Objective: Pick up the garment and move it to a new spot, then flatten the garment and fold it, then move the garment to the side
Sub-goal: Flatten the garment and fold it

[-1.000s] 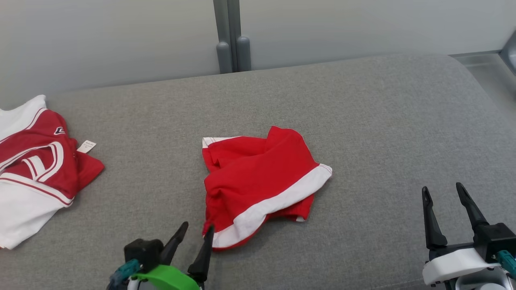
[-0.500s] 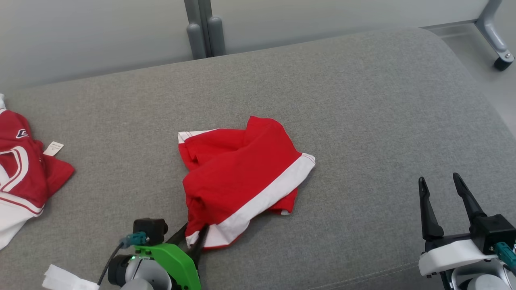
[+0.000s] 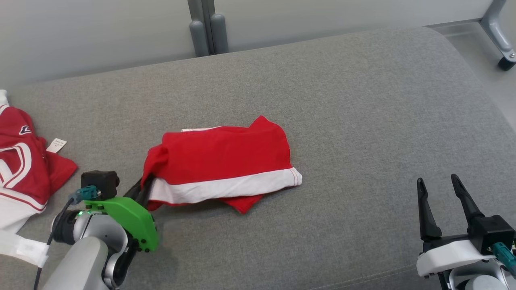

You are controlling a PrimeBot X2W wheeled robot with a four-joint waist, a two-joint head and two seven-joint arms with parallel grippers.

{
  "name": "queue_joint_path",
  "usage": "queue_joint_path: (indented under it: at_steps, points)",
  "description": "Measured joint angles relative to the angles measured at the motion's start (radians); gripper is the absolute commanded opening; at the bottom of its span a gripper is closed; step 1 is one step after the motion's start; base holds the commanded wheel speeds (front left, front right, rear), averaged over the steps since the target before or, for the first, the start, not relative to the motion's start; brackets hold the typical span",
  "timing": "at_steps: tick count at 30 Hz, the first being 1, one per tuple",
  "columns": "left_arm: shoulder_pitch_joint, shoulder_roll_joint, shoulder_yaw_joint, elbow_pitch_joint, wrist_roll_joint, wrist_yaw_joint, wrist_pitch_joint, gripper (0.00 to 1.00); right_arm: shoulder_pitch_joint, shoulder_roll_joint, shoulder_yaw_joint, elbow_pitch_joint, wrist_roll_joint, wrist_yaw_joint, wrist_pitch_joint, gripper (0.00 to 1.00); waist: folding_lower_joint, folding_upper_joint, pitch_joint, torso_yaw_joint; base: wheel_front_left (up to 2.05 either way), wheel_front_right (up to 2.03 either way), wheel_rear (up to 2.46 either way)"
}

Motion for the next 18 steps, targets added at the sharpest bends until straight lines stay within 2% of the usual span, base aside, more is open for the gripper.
queue_joint_path:
  at_steps: [3,5,6,9,10,11,15,18]
  points:
    - [0.008,0.032,-0.013,0.007,0.019,0.024,0.064,0.00,0.000,0.002,0.005,0.004,-0.001,0.000,0.000,1.00,0.0000,0.0000,-0.004,0.005,0.00,0.00,0.00]
    - [0.033,0.033,-0.019,0.023,0.012,0.027,0.082,0.00,-0.001,0.003,0.009,0.008,-0.001,0.000,0.000,1.00,0.0000,0.0000,-0.006,0.006,0.00,0.00,0.00]
    - [0.048,0.032,-0.023,0.034,0.012,0.027,0.082,0.06,-0.001,0.003,0.010,0.010,-0.001,0.000,0.000,1.00,0.0000,0.0000,-0.007,0.005,0.00,0.00,0.00]
    - [0.088,0.016,-0.019,0.057,-0.011,0.035,0.059,0.47,-0.001,0.003,0.013,0.015,-0.001,0.000,0.000,1.00,0.0000,0.0000,-0.010,0.004,0.00,0.00,0.00]
    - [0.099,0.009,-0.019,0.064,-0.013,0.035,0.049,0.94,-0.001,0.003,0.013,0.016,-0.001,0.000,0.000,1.00,0.0000,0.0000,-0.012,0.004,0.00,0.00,0.00]
    - [0.110,0.001,-0.018,0.069,-0.019,0.033,0.037,1.00,-0.001,0.002,0.013,0.017,-0.001,0.000,0.000,1.00,0.0000,0.0000,-0.013,0.005,0.00,0.00,0.00]
    - [0.138,-0.025,-0.004,0.070,-0.041,0.026,-0.011,1.00,0.002,-0.002,0.008,0.018,0.001,0.000,0.000,1.00,0.0000,0.0000,-0.018,0.011,0.00,0.00,0.00]
    - [0.152,-0.031,0.016,0.056,-0.047,0.037,-0.063,1.00,0.008,-0.008,0.006,0.018,0.000,0.000,0.000,1.00,0.0000,0.0000,-0.023,0.017,0.00,0.00,0.00]
